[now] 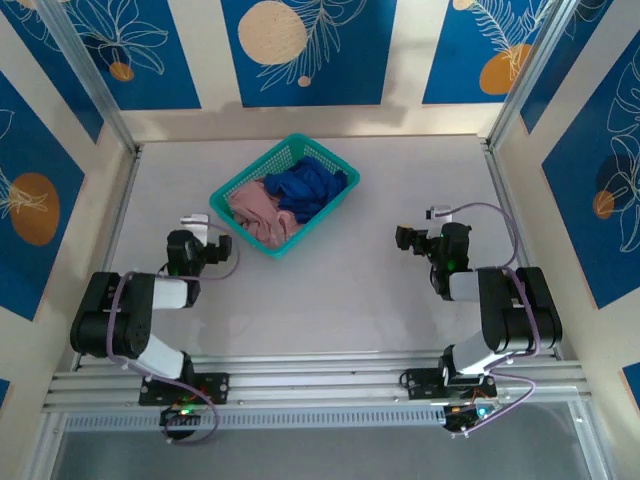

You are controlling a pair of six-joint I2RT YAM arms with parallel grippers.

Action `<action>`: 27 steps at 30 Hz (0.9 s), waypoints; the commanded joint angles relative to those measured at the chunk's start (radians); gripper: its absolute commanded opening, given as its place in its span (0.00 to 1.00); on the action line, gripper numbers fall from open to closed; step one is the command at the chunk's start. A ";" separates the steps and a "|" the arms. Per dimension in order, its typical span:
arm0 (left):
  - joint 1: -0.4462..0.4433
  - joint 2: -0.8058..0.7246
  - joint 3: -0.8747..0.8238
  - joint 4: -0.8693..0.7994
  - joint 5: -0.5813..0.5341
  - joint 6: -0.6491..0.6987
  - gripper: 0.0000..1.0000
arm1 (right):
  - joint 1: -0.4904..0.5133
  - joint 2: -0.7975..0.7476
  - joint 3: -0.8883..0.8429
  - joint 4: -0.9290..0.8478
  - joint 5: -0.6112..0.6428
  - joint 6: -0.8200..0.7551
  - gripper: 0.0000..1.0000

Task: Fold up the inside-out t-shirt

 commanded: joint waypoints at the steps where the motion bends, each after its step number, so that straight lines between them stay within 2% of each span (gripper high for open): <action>1: -0.009 0.008 0.022 0.032 0.017 0.005 1.00 | -0.005 0.014 0.025 0.037 -0.007 0.003 0.99; 27: -0.009 0.008 0.023 0.032 0.019 0.004 1.00 | -0.010 0.013 0.027 0.031 -0.016 0.006 0.99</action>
